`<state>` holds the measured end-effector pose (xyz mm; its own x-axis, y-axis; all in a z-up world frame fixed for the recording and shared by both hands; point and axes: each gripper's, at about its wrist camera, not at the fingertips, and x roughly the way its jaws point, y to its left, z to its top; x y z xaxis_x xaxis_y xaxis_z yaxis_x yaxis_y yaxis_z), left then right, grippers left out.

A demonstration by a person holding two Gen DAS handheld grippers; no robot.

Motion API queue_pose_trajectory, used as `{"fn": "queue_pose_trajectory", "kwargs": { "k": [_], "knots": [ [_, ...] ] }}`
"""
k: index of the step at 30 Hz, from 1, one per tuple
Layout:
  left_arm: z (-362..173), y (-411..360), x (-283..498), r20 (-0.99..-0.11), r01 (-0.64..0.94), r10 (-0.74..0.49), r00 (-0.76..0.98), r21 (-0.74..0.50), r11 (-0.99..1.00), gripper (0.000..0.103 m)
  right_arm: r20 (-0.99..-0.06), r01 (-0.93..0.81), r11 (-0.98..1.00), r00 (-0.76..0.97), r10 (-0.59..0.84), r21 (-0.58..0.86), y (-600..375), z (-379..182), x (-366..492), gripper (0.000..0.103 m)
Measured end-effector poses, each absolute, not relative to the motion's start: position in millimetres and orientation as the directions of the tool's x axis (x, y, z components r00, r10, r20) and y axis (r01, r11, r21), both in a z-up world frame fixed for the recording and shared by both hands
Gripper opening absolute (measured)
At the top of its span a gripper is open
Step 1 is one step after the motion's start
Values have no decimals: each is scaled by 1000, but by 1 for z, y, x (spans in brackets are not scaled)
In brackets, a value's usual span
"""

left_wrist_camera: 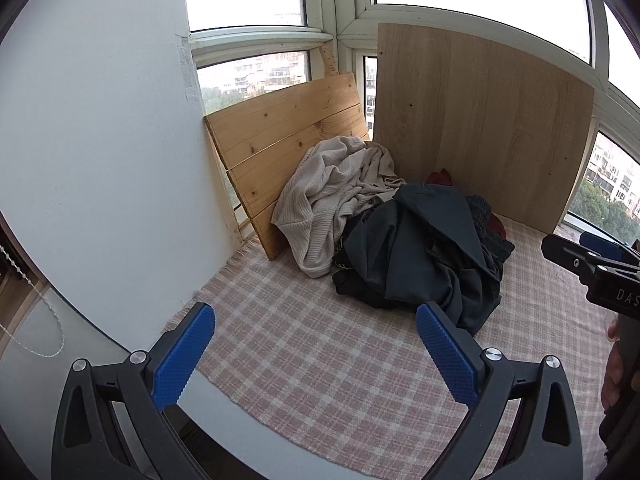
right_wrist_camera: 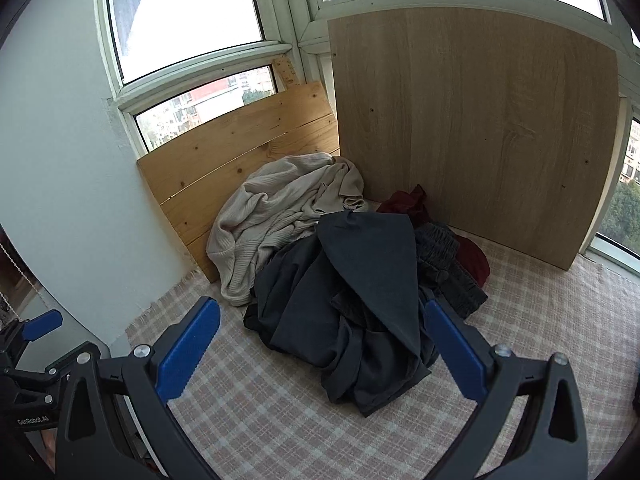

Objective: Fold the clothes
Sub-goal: 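Move both grippers toward the clothes pile by the wooden board, then grasp the cream ribbed sweater with the right gripper and lift it from the pile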

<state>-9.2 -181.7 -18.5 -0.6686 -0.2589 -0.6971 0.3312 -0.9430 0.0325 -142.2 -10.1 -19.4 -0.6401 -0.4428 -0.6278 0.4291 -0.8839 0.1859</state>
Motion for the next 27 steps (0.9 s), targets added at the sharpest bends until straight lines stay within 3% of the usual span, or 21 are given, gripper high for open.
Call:
{"fn": "queue_pose_trajectory", "kwargs": {
  "k": [3, 5, 6, 7, 9, 12, 25, 26, 27],
  "knots": [
    [-27, -202, -15, -711, 348, -252, -656, 12, -937, 97, -650, 450, -877, -618, -443, 170, -50, -25, -181, 103],
    [-31, -213, -20, -710, 370, -281, -646, 31, -928, 82, -666, 462, -872, -602, -441, 161, -76, -27, -207, 103],
    [-33, -218, -23, -707, 379, -306, -638, 58, -924, 69, -665, 465, -873, -605, -437, 150, -90, -29, -219, 103],
    [-34, -223, -27, -703, 388, -331, -630, 85, -918, 61, -667, 467, -873, -607, -431, 139, -102, -31, -231, 103],
    [-39, -234, -35, -696, 399, -366, -618, 123, -909, 63, -683, 474, -870, -592, -427, 133, -129, -37, -257, 103],
    [-41, -254, -46, -706, 414, -343, -620, 77, -907, 78, -697, 479, -864, -568, -438, 152, -170, -49, -295, 103],
    [-67, -294, -81, -747, 449, -337, -573, 58, -892, 78, -782, 520, -835, -441, -441, 178, -266, -120, -378, 102],
    [-69, -296, -81, -750, 452, -338, -568, 59, -890, 78, -784, 531, -825, -424, -454, 190, -268, -125, -381, 93],
    [-71, -297, -82, -754, 455, -339, -563, 60, -889, 78, -786, 543, -815, -407, -466, 202, -271, -129, -384, 67]
  ]
}}
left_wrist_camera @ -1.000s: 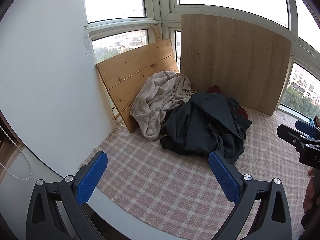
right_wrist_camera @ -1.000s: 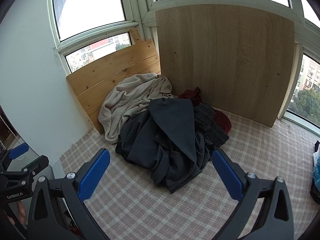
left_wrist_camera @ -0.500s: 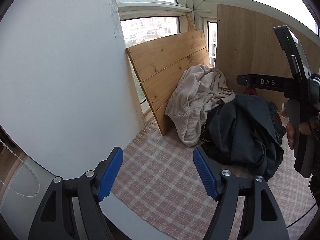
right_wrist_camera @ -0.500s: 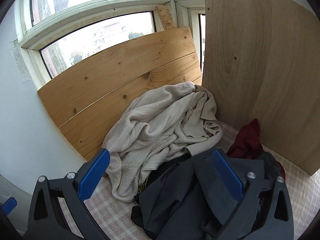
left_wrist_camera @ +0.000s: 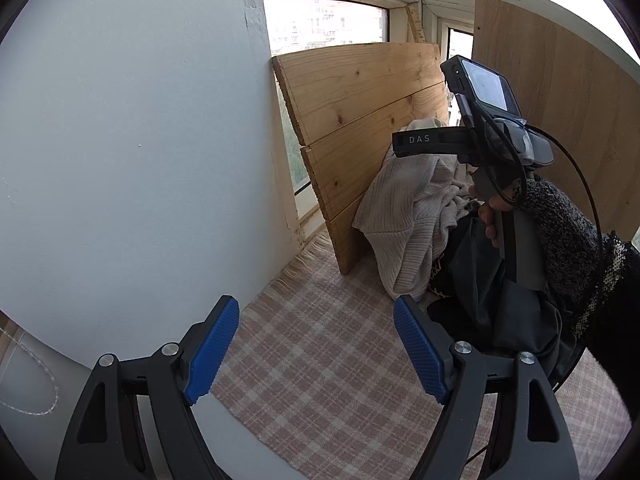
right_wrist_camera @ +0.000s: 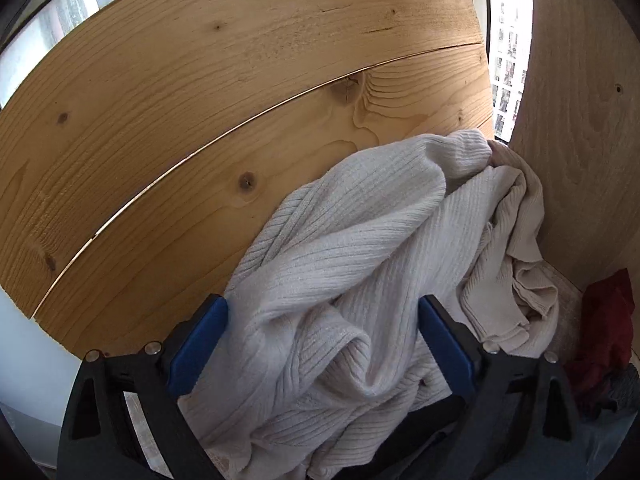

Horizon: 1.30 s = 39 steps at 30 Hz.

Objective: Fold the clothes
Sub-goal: 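Grasp the cream ribbed sweater with the right gripper and lift it from the pile, then carry the cream sweater with the right gripper and lay it on the mat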

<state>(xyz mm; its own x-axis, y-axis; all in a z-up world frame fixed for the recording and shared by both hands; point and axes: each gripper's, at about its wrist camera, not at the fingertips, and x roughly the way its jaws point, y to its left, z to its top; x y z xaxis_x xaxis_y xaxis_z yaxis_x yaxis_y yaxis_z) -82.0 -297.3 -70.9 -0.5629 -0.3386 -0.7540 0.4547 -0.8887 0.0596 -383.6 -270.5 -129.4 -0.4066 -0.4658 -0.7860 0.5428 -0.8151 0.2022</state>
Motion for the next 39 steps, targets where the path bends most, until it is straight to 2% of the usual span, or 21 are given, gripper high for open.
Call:
{"fn": "queue_pose_trajectory", "kwargs": {
  "k": [2, 5, 9, 11, 15, 20, 23, 27, 31, 34, 37, 39],
  "knots": [
    [-75, -300, -83, -760, 461, -339, -555, 59, -886, 78, -790, 580, -781, -355, -500, 234, -275, -134, -385, 30],
    [-77, -303, -83, -765, 467, -339, -548, 57, -882, 78, -798, 618, -770, -381, -467, 156, -280, -122, -378, 19],
    [-76, -305, -77, -763, 474, -350, -543, 65, -878, 78, -718, 642, -733, -399, -570, 226, -263, -59, -369, 17],
    [-73, -306, -73, -762, 478, -353, -543, 65, -876, 78, -663, 652, -731, -457, -593, 204, -252, -11, -360, 16],
    [-62, -305, -59, -749, 487, -366, -553, 66, -871, 78, -505, 669, -698, -523, -686, 255, -218, 99, -335, 16],
    [-35, -299, -33, -704, 496, -391, -593, 63, -866, 78, -299, 702, -690, -630, -717, 176, -155, 233, -261, 15],
    [-16, -293, -19, -676, 496, -404, -616, 66, -866, 78, -196, 701, -700, -673, -713, 139, -102, 290, -210, 15],
    [7, -273, 1, -636, 474, -403, -658, 66, -878, 78, -115, 667, -741, -732, -671, 82, -31, 336, -138, 15],
    [24, -239, 18, -600, 430, -388, -700, 80, -899, 78, -142, 613, -788, -777, -613, 49, 37, 332, -75, 15],
    [28, -211, 27, -589, 388, -362, -722, 88, -917, 79, -258, 548, -832, -794, -551, 89, 94, 281, -42, 15],
    [22, -181, 32, -597, 337, -325, -733, 95, -937, 79, -464, 416, -900, -776, -427, 132, 142, 183, -24, 16],
    [10, -158, 34, -620, 296, -294, -728, 102, -950, 79, -642, 308, -943, -700, -312, 123, 170, 92, -21, 16]
  ]
}}
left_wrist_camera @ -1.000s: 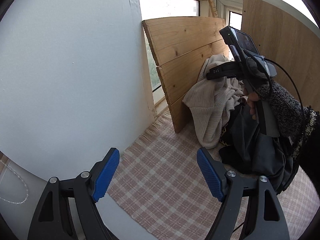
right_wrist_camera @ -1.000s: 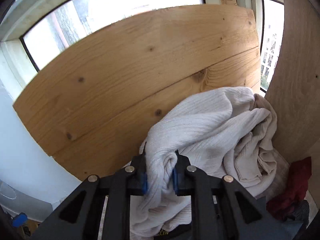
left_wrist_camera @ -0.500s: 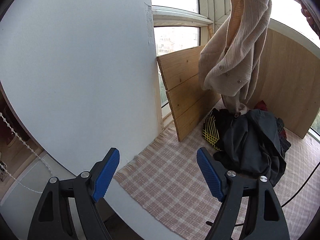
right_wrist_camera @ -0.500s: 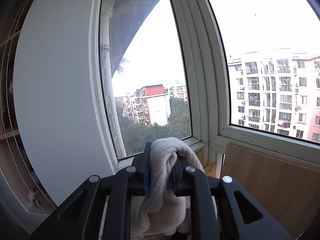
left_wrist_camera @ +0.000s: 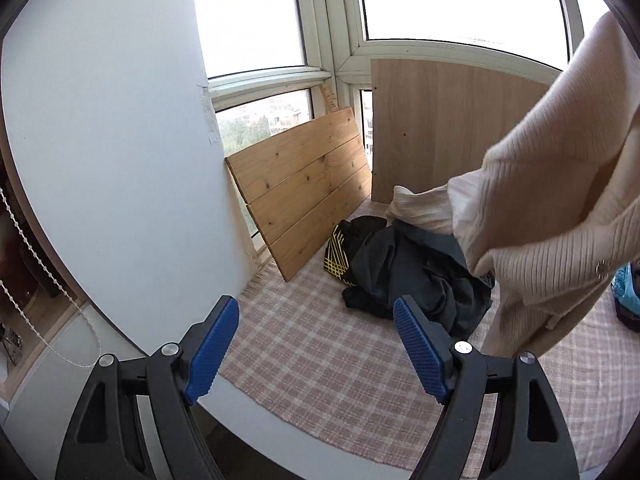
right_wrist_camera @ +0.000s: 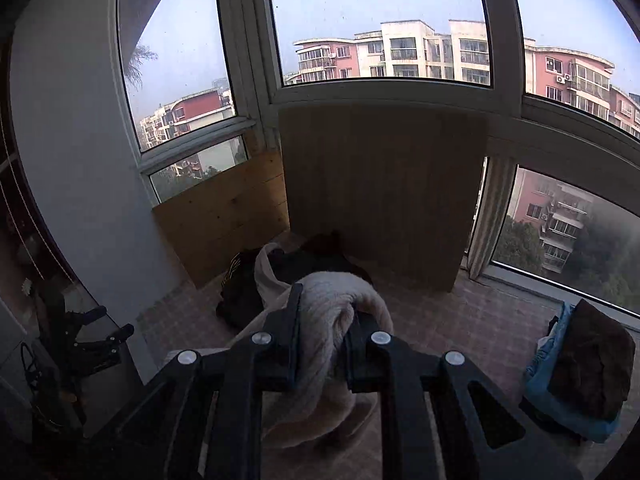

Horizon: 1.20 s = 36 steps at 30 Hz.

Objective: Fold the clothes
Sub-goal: 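Carry the cream sweater with the right gripper and lay it on the mat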

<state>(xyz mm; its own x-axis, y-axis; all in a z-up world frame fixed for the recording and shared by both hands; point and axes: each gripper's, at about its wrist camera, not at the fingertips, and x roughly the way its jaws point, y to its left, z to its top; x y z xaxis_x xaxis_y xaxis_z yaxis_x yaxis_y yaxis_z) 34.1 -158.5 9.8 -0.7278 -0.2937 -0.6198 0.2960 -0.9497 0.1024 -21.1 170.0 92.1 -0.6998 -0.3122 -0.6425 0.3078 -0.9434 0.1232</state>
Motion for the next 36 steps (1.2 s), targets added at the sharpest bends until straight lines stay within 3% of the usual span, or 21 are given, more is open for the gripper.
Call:
{"fn": "queue_pose_trajectory", "kwargs": {
  "k": [3, 6, 10, 14, 18, 20, 22, 23, 24, 33, 36],
  "knots": [
    [-14, -122, 35, -665, 226, -240, -707, 110, -968, 79, -849, 129, -979, -489, -200, 156, 222, -42, -25, 16],
    [-34, -88, 36, -710, 156, -179, -681, 97, -983, 79, -912, 59, -994, -397, -105, 88, 268, -101, 16, 16],
    [-57, -48, 32, -751, 93, -135, -646, 98, -991, 79, -939, 25, -999, -341, -53, 48, 300, -108, 37, 22],
    [-67, -19, 27, -764, 36, -103, -637, 104, -994, 79, -928, 25, -998, -368, -61, 55, 315, -78, 52, 29],
    [-73, 3, 23, -774, -3, -83, -627, 109, -994, 79, -904, 19, -999, -427, 30, -42, 316, -59, 63, 30],
    [-73, 12, 20, -777, -18, -71, -625, 106, -994, 79, -884, 19, -1000, -468, -1, -9, 320, -48, 74, 30],
    [-75, 19, 18, -781, -36, -57, -621, 102, -994, 79, -863, 60, -997, -501, -63, 38, 318, -42, 86, 38],
    [-77, 24, 19, -786, -49, -45, -617, 95, -994, 79, -864, 88, -996, -500, -60, 19, 312, -45, 88, 54],
    [-79, 29, 19, -790, -62, -31, -612, 88, -994, 79, -864, 116, -993, -500, -57, -2, 305, -48, 91, 59],
    [-125, 94, 45, -854, -196, 69, -515, 39, -980, 79, -934, 283, -948, -356, 35, -143, 267, -149, 61, 59],
    [-135, 116, 60, -867, -245, 104, -487, 21, -969, 79, -942, 290, -953, -335, -19, -83, 274, -153, 62, 59]
  ]
}}
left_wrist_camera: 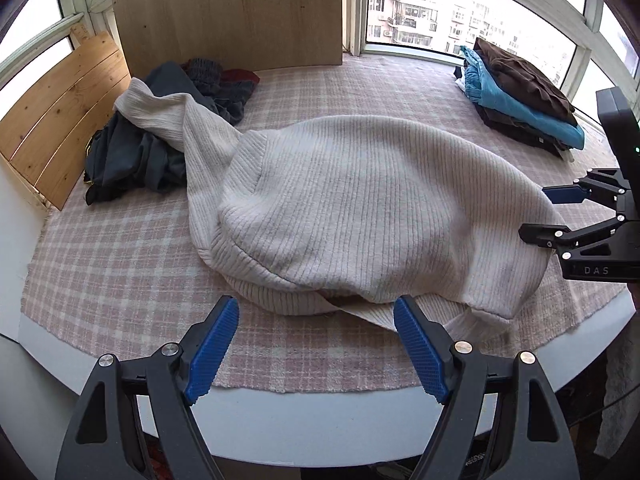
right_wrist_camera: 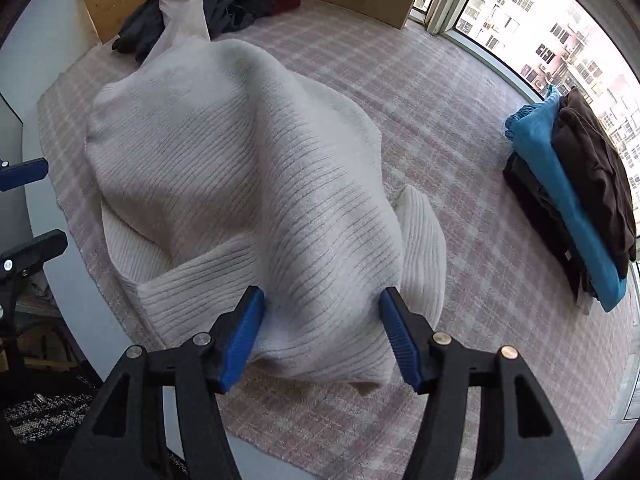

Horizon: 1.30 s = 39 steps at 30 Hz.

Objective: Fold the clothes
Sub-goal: 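Carry the cream sweater with the right gripper and lay it on the mat, then grasp the sweater hem with the left gripper while the right gripper pinches the sweater body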

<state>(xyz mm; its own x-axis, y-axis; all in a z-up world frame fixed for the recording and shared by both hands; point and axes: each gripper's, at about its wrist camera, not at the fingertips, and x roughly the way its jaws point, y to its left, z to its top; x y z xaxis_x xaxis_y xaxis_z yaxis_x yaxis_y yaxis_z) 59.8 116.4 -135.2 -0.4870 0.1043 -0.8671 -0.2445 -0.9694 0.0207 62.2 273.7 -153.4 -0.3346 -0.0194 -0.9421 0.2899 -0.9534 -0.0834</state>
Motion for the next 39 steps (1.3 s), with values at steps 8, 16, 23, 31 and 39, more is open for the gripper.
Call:
{"fn": "queue_pose_trajectory", "kwargs": {
  "k": [8, 16, 23, 31, 39],
  "knots": [
    [-161, 205, 75, -887, -412, 199, -417, -11, -911, 79, -920, 257, -966, -385, -67, -37, 296, -121, 70, 59],
    [-181, 232, 62, -885, -467, 267, -382, -64, -882, 4, -885, 372, -926, -450, -122, -61, 276, -78, 25, 59],
    [-136, 150, 86, -812, -338, 288, -507, -120, -934, 3, -881, 630, -774, -397, -256, -58, 148, -76, -44, 59],
    [-119, 60, 111, -798, -82, 138, -586, -111, -990, 3, -960, 763, -640, -238, -150, -90, 15, -153, -101, 59],
    [-128, 27, 112, -811, 4, 102, -577, -128, -992, 3, -979, 790, -612, -149, -136, -35, 4, -190, -101, 8]
  ]
}}
